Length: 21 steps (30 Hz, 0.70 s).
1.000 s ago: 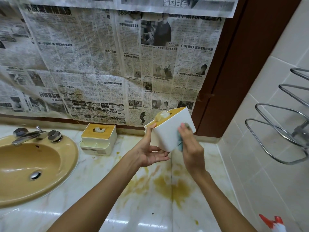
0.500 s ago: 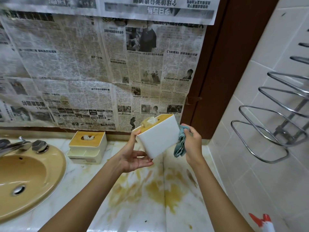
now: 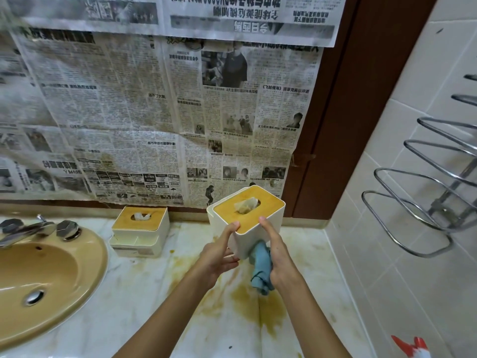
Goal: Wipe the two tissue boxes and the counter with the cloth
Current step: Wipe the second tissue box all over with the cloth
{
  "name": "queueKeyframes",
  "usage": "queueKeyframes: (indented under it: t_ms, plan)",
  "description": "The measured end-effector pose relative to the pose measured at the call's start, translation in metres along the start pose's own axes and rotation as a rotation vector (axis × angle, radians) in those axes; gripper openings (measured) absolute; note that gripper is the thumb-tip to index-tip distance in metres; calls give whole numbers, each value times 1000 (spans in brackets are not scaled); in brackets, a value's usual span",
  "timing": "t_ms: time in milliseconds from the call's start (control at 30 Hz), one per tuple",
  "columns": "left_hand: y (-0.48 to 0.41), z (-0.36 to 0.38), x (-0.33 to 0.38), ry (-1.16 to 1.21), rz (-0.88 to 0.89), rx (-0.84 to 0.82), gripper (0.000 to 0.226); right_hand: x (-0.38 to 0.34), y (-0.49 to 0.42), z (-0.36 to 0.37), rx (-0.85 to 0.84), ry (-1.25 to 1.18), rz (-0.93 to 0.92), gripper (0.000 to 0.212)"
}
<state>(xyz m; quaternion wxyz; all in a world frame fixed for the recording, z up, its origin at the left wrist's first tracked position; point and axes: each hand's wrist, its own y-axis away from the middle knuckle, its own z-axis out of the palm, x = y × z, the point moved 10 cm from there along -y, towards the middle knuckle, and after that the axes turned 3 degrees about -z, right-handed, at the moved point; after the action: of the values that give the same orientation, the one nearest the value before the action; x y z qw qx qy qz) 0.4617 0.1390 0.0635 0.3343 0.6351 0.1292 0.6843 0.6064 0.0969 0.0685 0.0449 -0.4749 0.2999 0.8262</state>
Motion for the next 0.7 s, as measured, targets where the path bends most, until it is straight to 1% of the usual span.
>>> queueKeyframes:
  t_ms: [67, 100, 133, 167, 233, 267, 300, 333, 400, 467, 500, 567, 700]
  plan:
    - [4, -1, 1, -29, 30, 18, 85, 0, 0, -3, 18, 4, 7, 86]
    - [6, -1, 0, -49, 29, 13, 83, -1, 1, -5, 32, 8, 6, 87]
    - [8, 1, -2, -62, 24, -5, 88, -1, 0, -7, 40, 16, 2, 86]
    - [11, 2, -5, -78, 15, -24, 99, -1, -1, -9, 46, 26, -6, 84]
    - [16, 0, -6, -122, 13, -34, 137, -3, -1, -13, 70, 58, -13, 82]
    - [18, -5, -4, -155, 34, 5, 154, -3, -1, -15, 78, 71, -11, 81]
    - [20, -13, 2, -175, 76, 62, 164, -3, -1, -16, 86, 84, -7, 81]
    - [23, -20, 10, -186, 133, 118, 168, -3, -1, -18, 91, 95, -2, 79]
    - [28, -27, 31, -246, 289, 204, 166, -3, -2, -22, 100, 121, 6, 75]
    - [37, -22, 60, -420, 507, 256, 150, -3, -2, -23, 102, 135, 22, 72]
    - [41, -15, 71, -526, 577, 266, 144, -3, -2, -23, 104, 141, 31, 70]
    - [40, 0, 85, -732, 600, 249, 143, -6, 1, -22, 114, 142, 36, 66]
    - [23, 21, 99, -1051, 494, 196, 151, -11, 4, -18, 119, 171, 17, 62]
